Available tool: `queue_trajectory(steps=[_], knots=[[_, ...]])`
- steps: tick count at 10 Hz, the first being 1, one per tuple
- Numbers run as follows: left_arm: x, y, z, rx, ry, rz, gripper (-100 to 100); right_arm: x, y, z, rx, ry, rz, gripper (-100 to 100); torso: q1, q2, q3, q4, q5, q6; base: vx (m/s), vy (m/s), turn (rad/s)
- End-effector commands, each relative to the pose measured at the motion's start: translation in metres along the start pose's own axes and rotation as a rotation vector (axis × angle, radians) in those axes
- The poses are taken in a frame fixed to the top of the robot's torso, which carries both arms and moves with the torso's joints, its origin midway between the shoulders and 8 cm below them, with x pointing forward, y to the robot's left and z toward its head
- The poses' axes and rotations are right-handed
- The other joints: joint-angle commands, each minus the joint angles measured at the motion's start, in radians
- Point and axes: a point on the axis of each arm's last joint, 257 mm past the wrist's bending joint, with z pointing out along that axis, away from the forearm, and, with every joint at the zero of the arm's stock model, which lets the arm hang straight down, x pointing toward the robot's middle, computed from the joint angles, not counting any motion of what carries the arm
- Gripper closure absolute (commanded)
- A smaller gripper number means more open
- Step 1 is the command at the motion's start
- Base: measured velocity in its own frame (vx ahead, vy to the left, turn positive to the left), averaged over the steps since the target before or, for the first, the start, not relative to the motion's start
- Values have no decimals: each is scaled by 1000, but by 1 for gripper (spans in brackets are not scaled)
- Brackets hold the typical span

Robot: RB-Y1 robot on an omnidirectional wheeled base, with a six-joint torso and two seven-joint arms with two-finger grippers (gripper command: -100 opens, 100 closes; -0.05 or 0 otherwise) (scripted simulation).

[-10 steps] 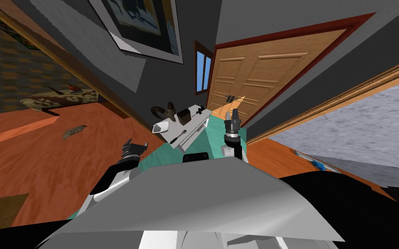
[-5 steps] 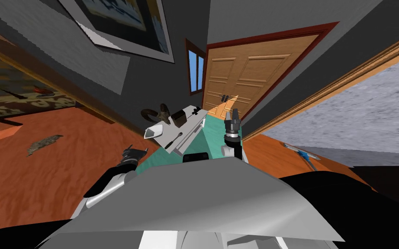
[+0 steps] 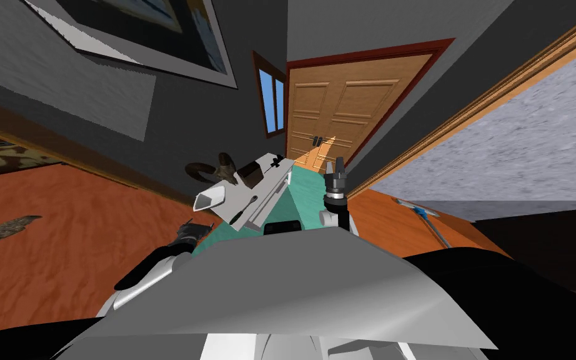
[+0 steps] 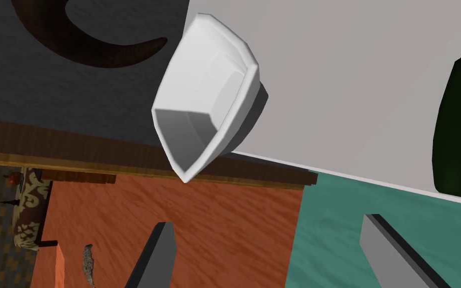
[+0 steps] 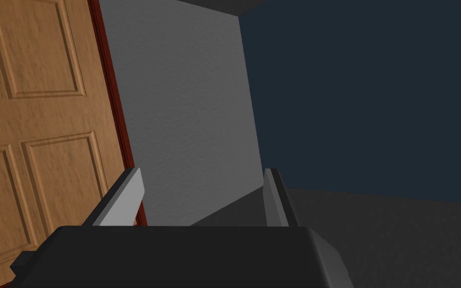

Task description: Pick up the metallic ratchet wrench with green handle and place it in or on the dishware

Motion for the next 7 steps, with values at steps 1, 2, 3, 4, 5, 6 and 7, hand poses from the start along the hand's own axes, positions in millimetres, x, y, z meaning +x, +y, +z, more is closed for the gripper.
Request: queue_trajectory(steps=[1,2,3,4,5,6,7], knots=[[-21,10,0,-52,-47,-30,-100,0,0,0,0,0,0,0,0,0,0,0,0,0,95,-33,-240],[-24,16,-1,-74,-60,-30,-100,0,0,0,0,0,0,0,-1,-1,-1,0,0,1,73,-31,-95],[-42,26,-2,-115,-100,-54,-100,0,0,0,0,0,0,0,-1,-1,0,0,0,0,75,-45,-195],[-44,30,-3,-131,-110,-55,-100,0,0,0,0,0,0,0,-2,-1,0,0,0,1,67,-31,-109],[-62,41,-6,-175,-152,-78,-100,0,0,0,0,0,0,0,-1,0,0,0,0,0,94,-38,-214],[-64,44,-7,-187,-159,-78,-100,0,0,0,0,0,0,0,-1,-1,-1,0,0,1,78,-21,-98],[-82,56,-11,-234,-203,-100,-100,0,0,0,0,0,0,0,-1,-1,0,0,0,0,95,-25,-238]])
